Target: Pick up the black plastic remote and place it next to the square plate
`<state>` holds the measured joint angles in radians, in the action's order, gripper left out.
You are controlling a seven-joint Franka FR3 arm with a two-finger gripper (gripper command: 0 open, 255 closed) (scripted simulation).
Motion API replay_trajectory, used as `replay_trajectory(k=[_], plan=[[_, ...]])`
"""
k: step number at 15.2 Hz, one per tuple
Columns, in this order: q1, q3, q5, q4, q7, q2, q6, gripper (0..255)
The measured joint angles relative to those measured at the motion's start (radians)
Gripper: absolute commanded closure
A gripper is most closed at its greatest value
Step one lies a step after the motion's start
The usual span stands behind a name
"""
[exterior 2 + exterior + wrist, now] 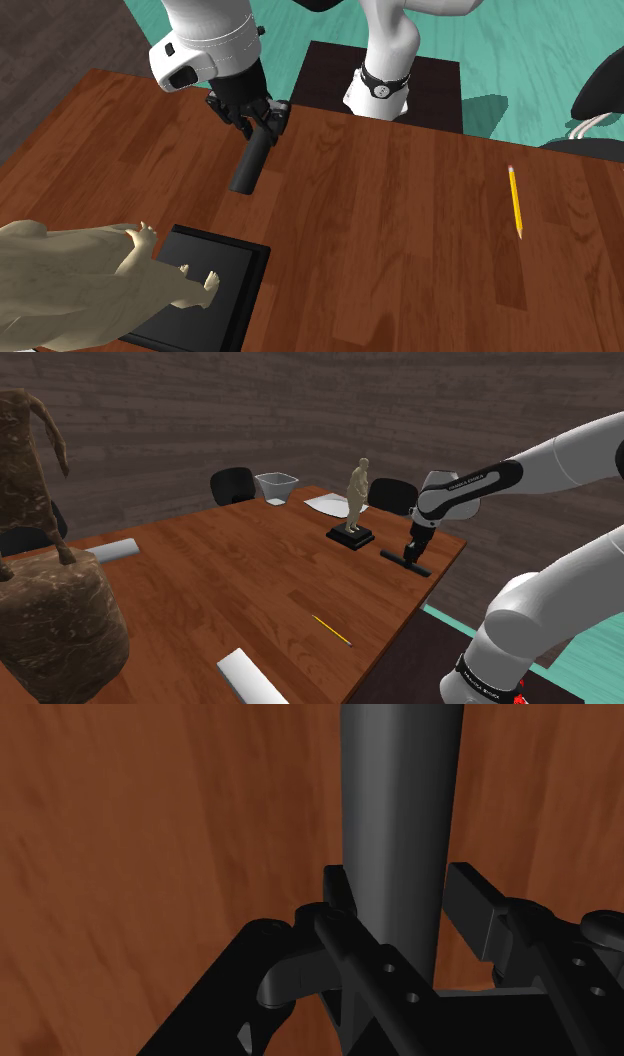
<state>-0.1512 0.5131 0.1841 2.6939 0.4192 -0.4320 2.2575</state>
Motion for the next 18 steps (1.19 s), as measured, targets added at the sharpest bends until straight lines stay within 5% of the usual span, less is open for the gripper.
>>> replay_trajectory(k=[18], plan=[[-0.012,-0.055,0.0,-0.109,-0.029,-0.116,-0.227,255]])
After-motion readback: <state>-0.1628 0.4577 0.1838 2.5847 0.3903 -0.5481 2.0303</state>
